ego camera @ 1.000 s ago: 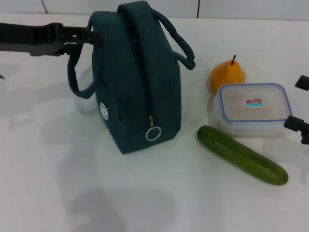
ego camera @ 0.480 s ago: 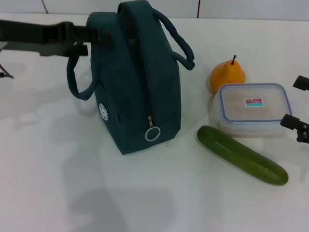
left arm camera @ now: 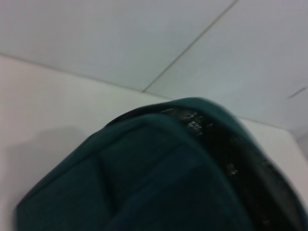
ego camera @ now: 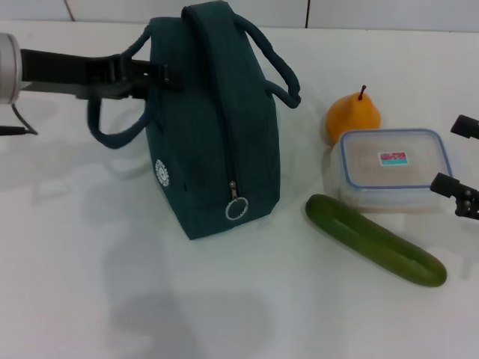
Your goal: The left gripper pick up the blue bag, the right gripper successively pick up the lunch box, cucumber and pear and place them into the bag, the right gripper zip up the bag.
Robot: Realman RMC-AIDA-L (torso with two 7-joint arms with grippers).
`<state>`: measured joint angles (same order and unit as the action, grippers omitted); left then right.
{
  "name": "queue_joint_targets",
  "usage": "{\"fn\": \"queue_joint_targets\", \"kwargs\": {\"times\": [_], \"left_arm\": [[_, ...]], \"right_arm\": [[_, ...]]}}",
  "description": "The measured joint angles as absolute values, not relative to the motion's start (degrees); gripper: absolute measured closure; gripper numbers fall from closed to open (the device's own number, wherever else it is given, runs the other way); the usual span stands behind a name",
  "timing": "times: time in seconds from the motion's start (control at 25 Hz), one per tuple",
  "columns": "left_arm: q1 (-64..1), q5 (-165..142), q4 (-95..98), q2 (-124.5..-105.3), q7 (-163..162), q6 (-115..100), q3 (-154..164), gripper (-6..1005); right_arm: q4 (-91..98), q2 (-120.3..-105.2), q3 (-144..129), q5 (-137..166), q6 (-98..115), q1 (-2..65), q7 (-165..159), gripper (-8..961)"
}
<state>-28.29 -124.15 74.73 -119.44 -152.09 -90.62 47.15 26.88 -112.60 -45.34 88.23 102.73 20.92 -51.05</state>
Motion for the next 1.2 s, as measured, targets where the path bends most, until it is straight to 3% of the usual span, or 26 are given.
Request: {"fn": "queue_joint_targets", "kwargs": {"times": [0.32, 0.76, 1.0, 1.2], "left_arm": [[-26.01, -120.81, 75.00, -119.39, -143.81, -90.16, 54.38, 293], [-26.30, -121.46, 74.73, -119.35, -145.72, -89.50, 54.35, 766], [-26.11, -121.19, 74.71, -119.40, -146.45, -89.48, 54.49, 958], [-25.62, -120.84, 74.53, -119.44, -146.79, -90.16, 54.49, 958]], "right_arm": [[26.79, -113.04, -45.35, 88.22, 102.73, 20.85, -50.97, 100], [26.85, -113.03, -45.35, 87.53, 102.71, 20.40, -51.13, 102], [26.79, -113.03, -44.25, 87.44, 102.64, 20.27, -51.46, 103], [26.72, -112.76, -43.13, 87.44, 100.52, 20.47, -55.49, 105]]}}
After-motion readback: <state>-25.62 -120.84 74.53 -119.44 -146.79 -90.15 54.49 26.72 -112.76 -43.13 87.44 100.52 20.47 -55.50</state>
